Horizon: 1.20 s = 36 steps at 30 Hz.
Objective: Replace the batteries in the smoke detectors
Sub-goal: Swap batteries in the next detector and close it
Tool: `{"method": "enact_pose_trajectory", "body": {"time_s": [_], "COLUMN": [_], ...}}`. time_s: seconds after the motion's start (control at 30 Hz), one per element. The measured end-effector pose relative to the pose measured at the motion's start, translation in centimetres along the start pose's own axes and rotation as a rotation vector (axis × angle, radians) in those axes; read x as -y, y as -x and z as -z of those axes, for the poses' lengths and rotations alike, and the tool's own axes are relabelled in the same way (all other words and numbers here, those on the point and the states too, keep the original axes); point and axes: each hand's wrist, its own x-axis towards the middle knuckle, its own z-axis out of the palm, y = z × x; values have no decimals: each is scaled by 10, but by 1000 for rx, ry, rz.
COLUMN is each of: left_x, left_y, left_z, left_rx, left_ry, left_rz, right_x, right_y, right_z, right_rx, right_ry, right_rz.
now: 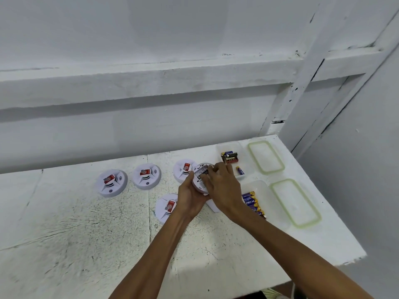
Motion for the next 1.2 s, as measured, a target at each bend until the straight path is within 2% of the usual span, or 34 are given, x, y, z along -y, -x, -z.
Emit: {"method": "enact_pose_trajectory", "body": {"time_s": [0.1, 0.17, 0.33, 0.47, 0.57, 0.63, 0.7, 0.77, 0.83, 1.0, 1.2], "left_x": [3, 6, -1, -13, -16, -18, -22, -25, -27, -30, -36], "left_y": [1, 0, -7, -11, -15, -16, -14, -12, -10, -9, -7], "left_z": [5, 11, 8, -3, -3, 1, 4, 7, 10, 14, 18], "left_rx": [11, 6, 1, -49, -94, -101, -86, -68, -62, -118, -60], "left_ry": [18, 26, 15, -25, -94, -104, -115, -153, -175, -144, -72], "left_rz": [18, 22, -8, 12, -32, -60, -65, -68, -62, -18, 62], "right_x": [3, 2, -13, -19, -34, -53, -71, -82, -87, -87, -103], "right_y": [7, 11, -7, -30, -49, -65, -80, -89, -93, -98, -95], "right_z": [-2, -2, 3, 8, 12, 7, 1, -4, -6, -11, -25], "right_rx": [6, 31, -40, -57, -111, -53, 123, 309, 405, 470, 394], "right_ry": [163, 166, -185, -306, -356, -285, -124, 102, 295, 560, 505], "right_rz": [68, 109, 63, 76, -40, -138, -190, -175, -111, 7, 35]}}
